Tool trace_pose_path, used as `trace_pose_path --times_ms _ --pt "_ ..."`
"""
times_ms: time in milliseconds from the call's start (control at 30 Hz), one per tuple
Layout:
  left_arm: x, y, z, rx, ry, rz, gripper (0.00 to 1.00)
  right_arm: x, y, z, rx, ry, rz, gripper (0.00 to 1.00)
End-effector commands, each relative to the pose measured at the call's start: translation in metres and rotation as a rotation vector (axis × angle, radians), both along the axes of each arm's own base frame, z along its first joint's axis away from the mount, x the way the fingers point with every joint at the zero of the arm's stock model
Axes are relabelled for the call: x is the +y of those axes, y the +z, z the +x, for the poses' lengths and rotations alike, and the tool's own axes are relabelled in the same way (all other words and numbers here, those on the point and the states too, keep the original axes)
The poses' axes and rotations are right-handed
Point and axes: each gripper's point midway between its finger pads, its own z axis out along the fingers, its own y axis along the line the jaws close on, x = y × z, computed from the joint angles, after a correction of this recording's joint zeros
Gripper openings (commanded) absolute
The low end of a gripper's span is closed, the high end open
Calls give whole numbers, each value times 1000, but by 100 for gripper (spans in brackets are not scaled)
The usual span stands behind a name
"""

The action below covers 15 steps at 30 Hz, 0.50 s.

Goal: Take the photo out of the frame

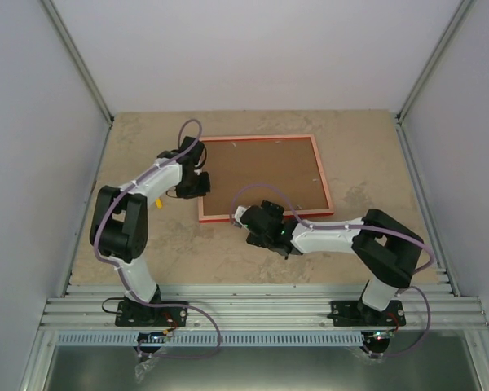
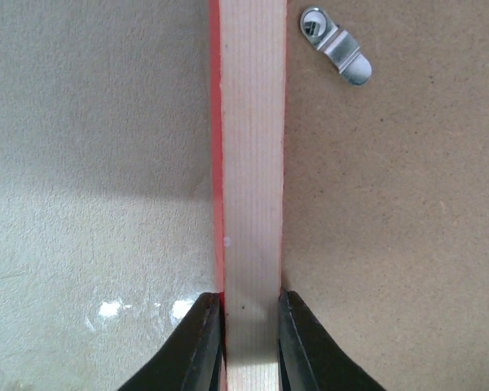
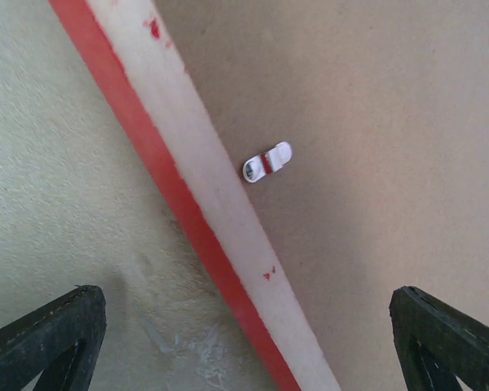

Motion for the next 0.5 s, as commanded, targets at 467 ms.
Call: trace_pose_path --times_ms 467 --pt "-18 44 2 -86 -19 -134 7 0 -1 42 -450 -37 -135 86"
